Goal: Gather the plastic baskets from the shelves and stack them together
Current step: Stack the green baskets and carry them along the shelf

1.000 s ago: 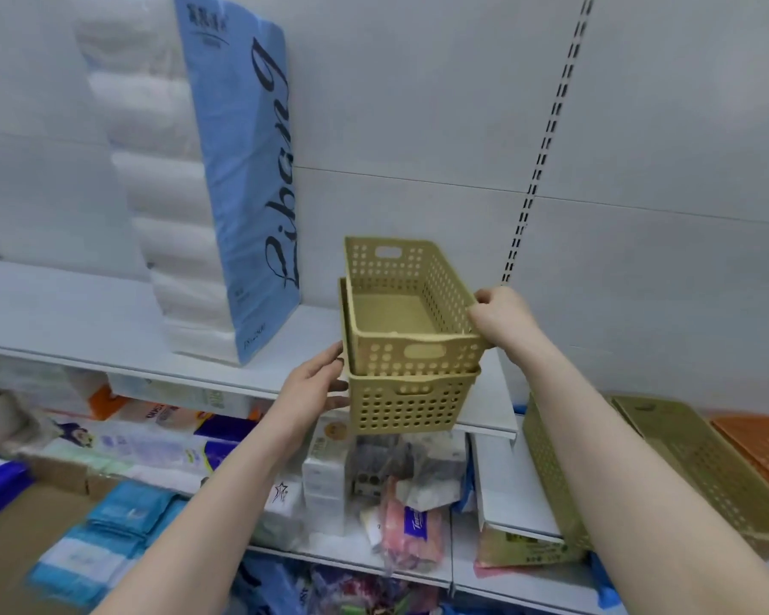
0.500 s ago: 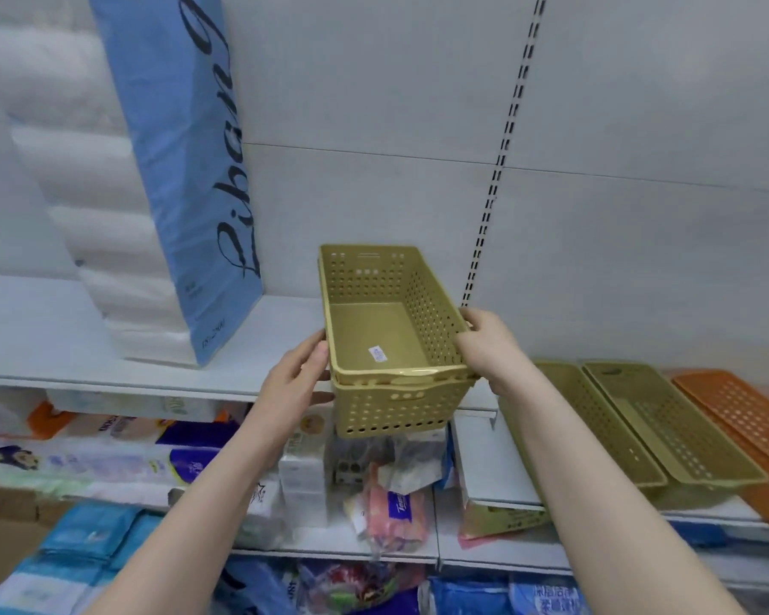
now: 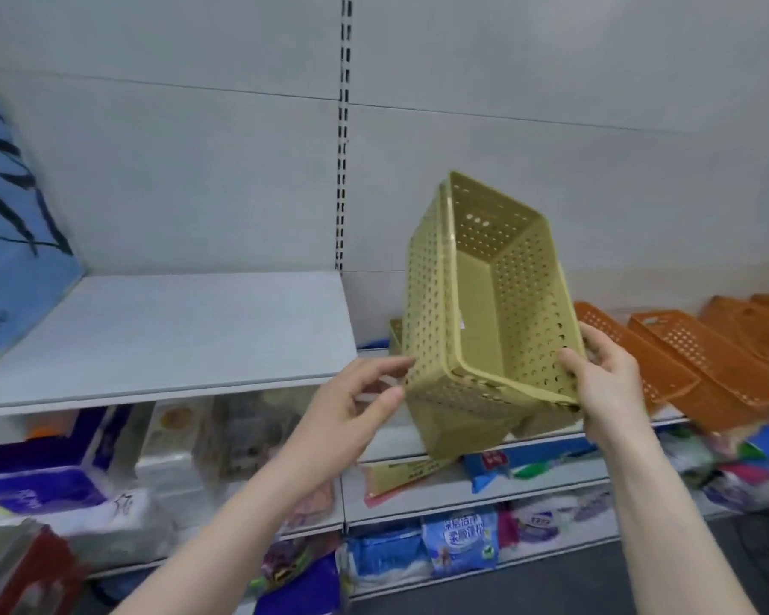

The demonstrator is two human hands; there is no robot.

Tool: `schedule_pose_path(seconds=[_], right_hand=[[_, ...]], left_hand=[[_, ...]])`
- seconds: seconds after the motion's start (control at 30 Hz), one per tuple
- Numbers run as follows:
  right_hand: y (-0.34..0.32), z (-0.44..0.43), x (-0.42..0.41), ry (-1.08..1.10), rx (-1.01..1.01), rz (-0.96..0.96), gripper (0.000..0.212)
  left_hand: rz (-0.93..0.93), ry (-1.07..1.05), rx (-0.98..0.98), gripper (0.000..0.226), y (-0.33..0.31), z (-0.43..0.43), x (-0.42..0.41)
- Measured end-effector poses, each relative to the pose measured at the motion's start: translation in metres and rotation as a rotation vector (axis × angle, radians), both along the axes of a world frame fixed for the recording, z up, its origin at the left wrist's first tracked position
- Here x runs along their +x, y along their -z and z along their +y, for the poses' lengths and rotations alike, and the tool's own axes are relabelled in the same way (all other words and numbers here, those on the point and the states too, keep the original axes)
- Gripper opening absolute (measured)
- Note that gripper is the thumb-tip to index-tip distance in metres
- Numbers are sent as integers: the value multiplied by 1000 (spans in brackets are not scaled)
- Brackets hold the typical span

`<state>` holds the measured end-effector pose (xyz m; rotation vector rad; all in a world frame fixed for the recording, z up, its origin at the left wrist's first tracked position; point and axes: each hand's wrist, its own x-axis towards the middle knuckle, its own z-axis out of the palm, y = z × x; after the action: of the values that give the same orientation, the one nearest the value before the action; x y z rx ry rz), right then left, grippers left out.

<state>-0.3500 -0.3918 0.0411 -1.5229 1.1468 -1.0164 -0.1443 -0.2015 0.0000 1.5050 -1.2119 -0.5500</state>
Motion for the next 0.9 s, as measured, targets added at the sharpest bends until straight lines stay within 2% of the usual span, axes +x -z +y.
schedule_pose_path(seconds=[0.13,0.27,0.4,0.47,0.6,0.77,0.83,0.9], right_hand=[[11,-73,-24,6,13,70,41],[29,-120,-15,-151,21,185,44],[54,-145,6,-317,21,335,43],[65,-150,16,-373,5,431,44],[95,-154,24,-486,-41,629,46],[124,-172,10,-630,19,635,41],[128,-187,0,-579,-44,626,40],[134,-213,-15,-369,-214,729,38]], left_hand=[[69,-151,234,35,68,-62,-33],[343,-396,437,50,110,-109,-49],[713,-528,439,64,104,-145,-60],[795,-539,407,66,97,-156,-63],[791,-533,386,54,86,-172,-67],[535,-600,439,39,97,-170,-64],[506,-583,444,36,100,-168,-64],[462,-570,449,32,101,-168,-63]])
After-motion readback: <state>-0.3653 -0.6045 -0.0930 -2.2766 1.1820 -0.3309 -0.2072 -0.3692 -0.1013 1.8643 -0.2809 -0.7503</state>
